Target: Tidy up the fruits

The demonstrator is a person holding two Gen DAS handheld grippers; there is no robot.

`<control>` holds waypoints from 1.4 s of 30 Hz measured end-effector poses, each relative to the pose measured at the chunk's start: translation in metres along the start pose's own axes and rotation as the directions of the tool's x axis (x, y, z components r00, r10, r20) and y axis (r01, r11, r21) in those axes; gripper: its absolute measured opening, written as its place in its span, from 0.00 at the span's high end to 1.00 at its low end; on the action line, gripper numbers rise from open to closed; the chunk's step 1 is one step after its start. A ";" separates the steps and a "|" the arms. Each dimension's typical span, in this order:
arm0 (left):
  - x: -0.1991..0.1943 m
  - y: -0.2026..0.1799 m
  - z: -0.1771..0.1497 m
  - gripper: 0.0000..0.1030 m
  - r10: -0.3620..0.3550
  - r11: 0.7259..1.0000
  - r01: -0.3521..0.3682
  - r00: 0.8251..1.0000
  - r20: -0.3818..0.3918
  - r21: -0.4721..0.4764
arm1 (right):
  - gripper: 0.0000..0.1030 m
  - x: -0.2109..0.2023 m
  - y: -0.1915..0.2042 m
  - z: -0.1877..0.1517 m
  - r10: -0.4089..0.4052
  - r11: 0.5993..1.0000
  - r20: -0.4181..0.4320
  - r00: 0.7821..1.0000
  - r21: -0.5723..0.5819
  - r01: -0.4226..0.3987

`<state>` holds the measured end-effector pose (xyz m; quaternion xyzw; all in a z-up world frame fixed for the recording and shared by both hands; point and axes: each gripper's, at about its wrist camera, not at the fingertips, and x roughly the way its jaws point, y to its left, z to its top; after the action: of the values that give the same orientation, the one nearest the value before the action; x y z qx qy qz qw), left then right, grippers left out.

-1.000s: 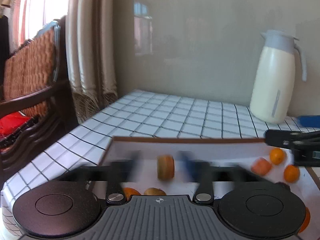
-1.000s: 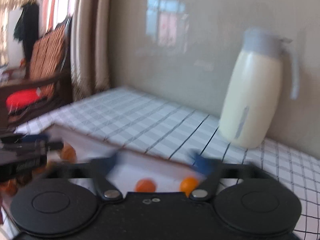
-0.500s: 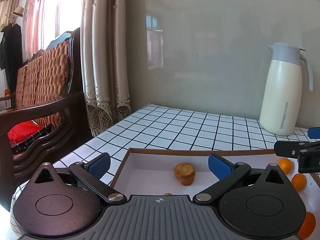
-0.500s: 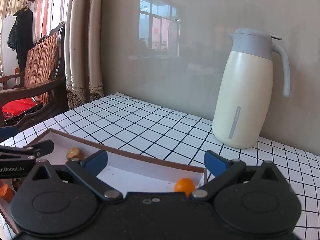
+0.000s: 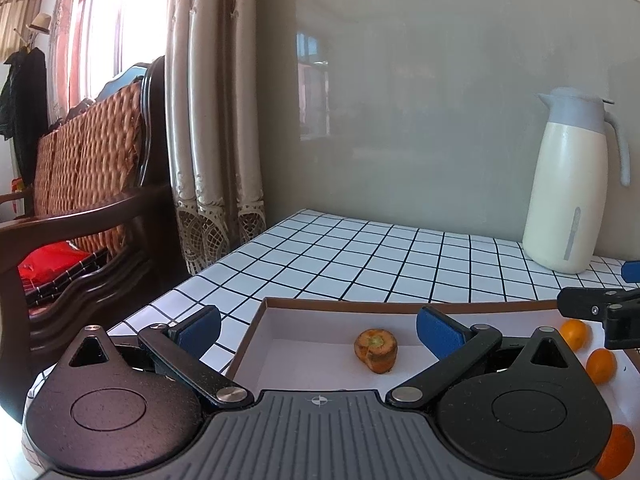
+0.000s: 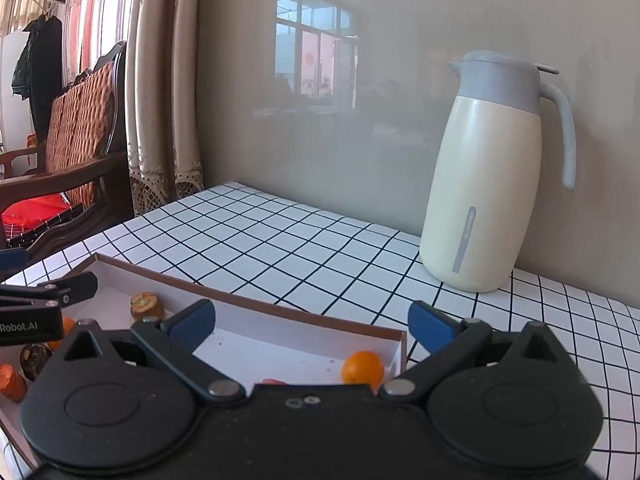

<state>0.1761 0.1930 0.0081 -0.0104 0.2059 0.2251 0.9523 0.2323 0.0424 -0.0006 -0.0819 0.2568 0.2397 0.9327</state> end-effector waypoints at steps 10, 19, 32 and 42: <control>-0.006 0.002 0.001 0.00 -0.003 1.000 0.003 1.000 0.005 -0.007 | 0.06 -0.004 -0.004 0.001 -0.014 1.000 0.000 1.000 0.010 0.014; -0.033 0.000 0.013 0.00 0.004 1.000 -0.003 0.999 0.038 -0.016 | 0.06 -0.040 -0.006 0.009 -0.001 0.999 0.021 1.000 0.039 0.000; -0.180 0.020 -0.005 0.00 -0.055 0.998 0.060 0.987 0.154 -0.028 | 0.06 -0.185 0.009 -0.032 -0.017 1.000 0.106 0.994 0.012 0.016; -0.254 0.029 -0.068 0.00 -0.105 0.994 0.111 0.974 0.199 -0.020 | 0.06 -0.255 0.006 -0.090 -0.074 0.997 0.142 0.987 0.003 0.075</control>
<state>-0.0694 0.1031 0.0492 -0.0137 0.1058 0.1762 0.9785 -0.0024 -0.0808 0.0549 -0.0751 0.1863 0.2101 0.9568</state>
